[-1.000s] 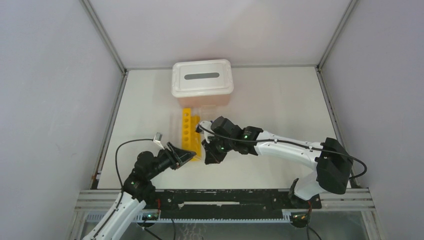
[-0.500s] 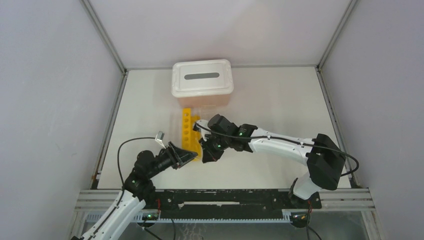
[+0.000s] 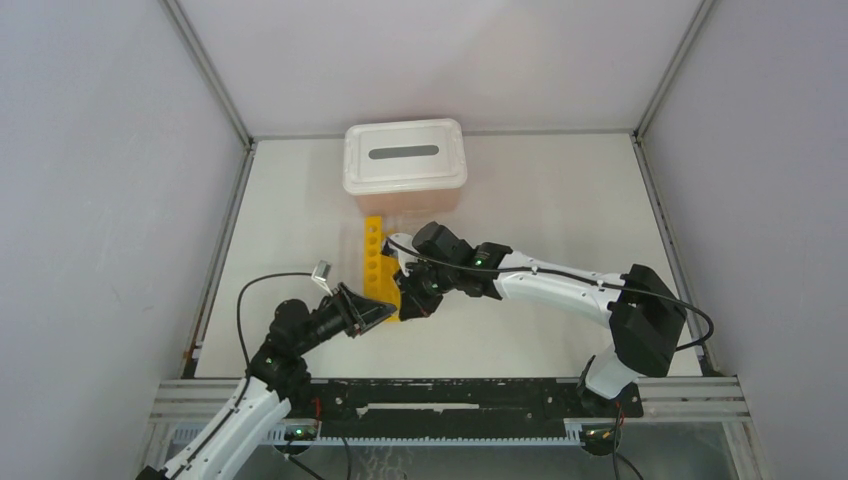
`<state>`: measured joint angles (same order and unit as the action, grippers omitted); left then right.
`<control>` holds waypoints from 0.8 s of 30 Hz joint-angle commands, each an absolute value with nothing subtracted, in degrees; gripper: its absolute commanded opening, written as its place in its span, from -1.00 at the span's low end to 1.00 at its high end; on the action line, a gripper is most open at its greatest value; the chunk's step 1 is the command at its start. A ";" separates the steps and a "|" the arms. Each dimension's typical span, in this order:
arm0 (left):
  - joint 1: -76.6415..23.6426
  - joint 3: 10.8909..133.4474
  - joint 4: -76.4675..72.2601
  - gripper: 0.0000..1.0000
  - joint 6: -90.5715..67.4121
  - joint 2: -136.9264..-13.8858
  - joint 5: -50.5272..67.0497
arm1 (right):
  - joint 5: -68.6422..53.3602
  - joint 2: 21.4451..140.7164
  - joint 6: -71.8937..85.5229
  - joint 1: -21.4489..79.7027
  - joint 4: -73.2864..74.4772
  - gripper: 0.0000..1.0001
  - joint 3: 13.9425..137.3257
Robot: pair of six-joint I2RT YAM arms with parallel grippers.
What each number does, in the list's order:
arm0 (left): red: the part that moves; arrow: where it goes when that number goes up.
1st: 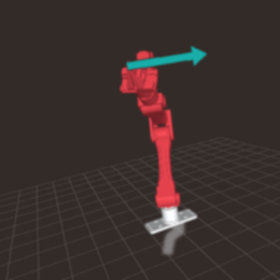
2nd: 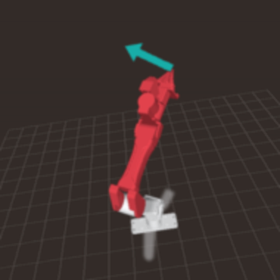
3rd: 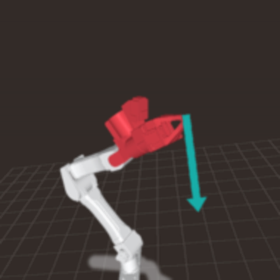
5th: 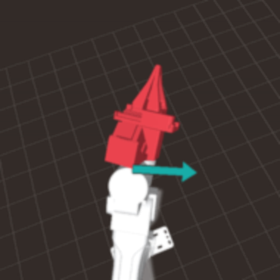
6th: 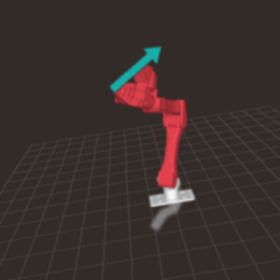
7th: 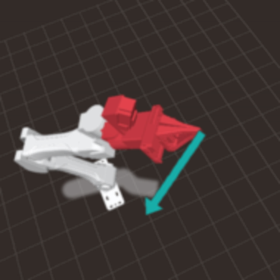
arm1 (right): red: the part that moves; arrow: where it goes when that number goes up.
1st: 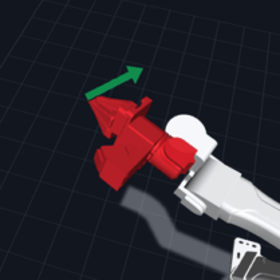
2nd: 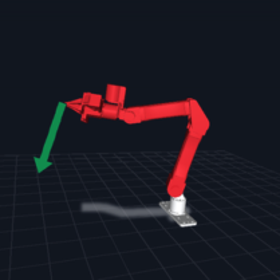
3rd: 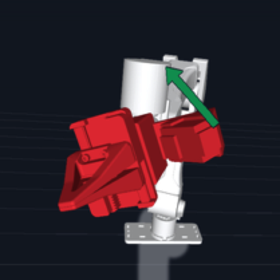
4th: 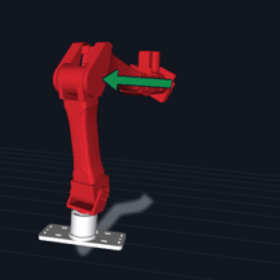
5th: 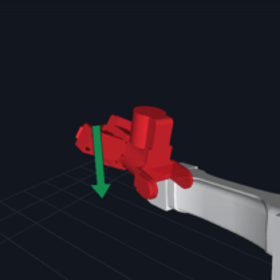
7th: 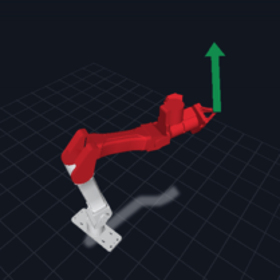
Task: Organize the chemistry lab equipment
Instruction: Pick up the test tube at the center of the board.
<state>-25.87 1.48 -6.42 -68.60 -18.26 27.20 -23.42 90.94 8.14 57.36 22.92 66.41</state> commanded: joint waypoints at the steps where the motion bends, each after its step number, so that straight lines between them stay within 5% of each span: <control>1: -26.10 3.87 -10.75 -0.09 -69.02 -18.99 27.56 | -24.52 91.03 6.90 57.13 21.97 -0.82 68.67; 9: -26.09 3.34 -12.63 -0.33 -70.37 -19.81 27.68 | -24.83 91.44 6.97 56.69 20.82 -0.82 68.51; 24: -26.19 2.72 -13.61 -0.51 -73.57 -18.25 24.51 | -24.35 90.48 7.20 56.30 19.45 -0.76 67.95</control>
<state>-25.87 1.48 -9.32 -72.07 -19.31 24.99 -24.97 91.09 7.79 56.64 22.02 66.41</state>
